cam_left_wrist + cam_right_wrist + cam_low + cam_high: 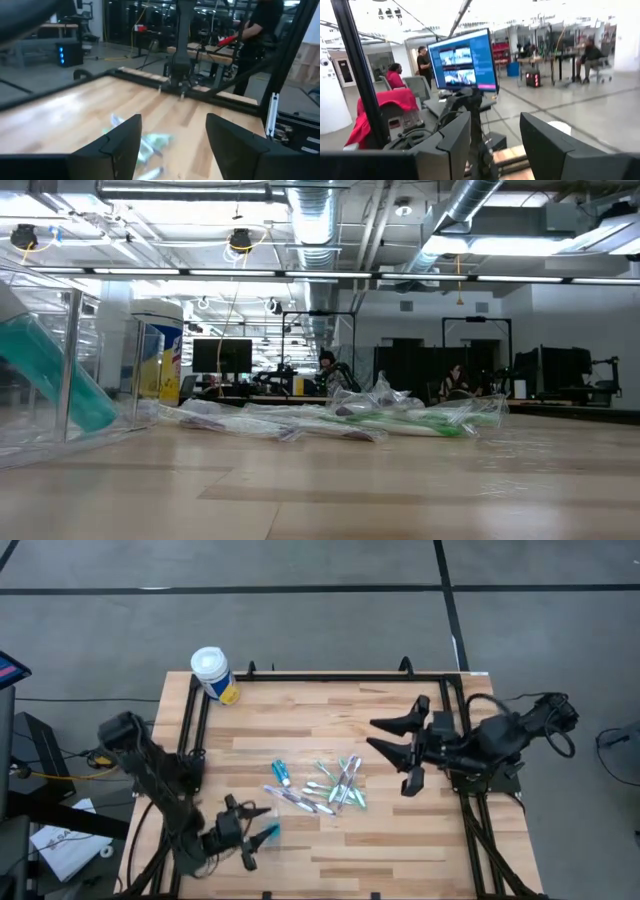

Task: Pick & Place toothbrushing station
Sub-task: Put the blue mouthwash into the transparent organizer

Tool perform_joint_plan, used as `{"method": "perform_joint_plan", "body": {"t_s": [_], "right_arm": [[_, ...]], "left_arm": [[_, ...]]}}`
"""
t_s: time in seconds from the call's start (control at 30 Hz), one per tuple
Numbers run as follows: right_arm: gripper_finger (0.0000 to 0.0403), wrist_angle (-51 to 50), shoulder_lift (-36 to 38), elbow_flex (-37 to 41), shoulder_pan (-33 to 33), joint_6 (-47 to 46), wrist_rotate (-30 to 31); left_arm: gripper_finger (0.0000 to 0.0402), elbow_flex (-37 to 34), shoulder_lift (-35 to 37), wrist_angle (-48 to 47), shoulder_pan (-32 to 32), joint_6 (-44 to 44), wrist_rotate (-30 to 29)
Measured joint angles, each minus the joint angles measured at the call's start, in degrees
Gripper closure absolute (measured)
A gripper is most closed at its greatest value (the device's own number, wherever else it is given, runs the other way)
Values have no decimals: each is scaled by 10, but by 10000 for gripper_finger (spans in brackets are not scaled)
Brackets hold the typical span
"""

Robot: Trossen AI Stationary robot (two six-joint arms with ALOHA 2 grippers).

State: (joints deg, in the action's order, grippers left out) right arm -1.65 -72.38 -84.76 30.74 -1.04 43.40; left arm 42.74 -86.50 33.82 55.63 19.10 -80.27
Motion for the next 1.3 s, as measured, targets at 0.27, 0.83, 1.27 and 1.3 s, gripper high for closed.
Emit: {"method": "perform_joint_plan", "body": {"t_s": [0.27, 0.83, 1.27, 1.3], "right_arm": [[241, -32, 1, -94, -1, 84, 4], [226, -361, 2, -307, -38, 107, 62], [223, -342, -1, -368, -44, 105, 61], [222, -334, -4, -368, -44, 105, 62]], "left_arm": [[211, 0, 190, -38, -89, -234, 56], [271, 4, 224, -564, -475, -126, 652], [262, 106, 82, -778, -516, -410, 763], [261, 106, 78, -778, -515, -430, 764]]}}
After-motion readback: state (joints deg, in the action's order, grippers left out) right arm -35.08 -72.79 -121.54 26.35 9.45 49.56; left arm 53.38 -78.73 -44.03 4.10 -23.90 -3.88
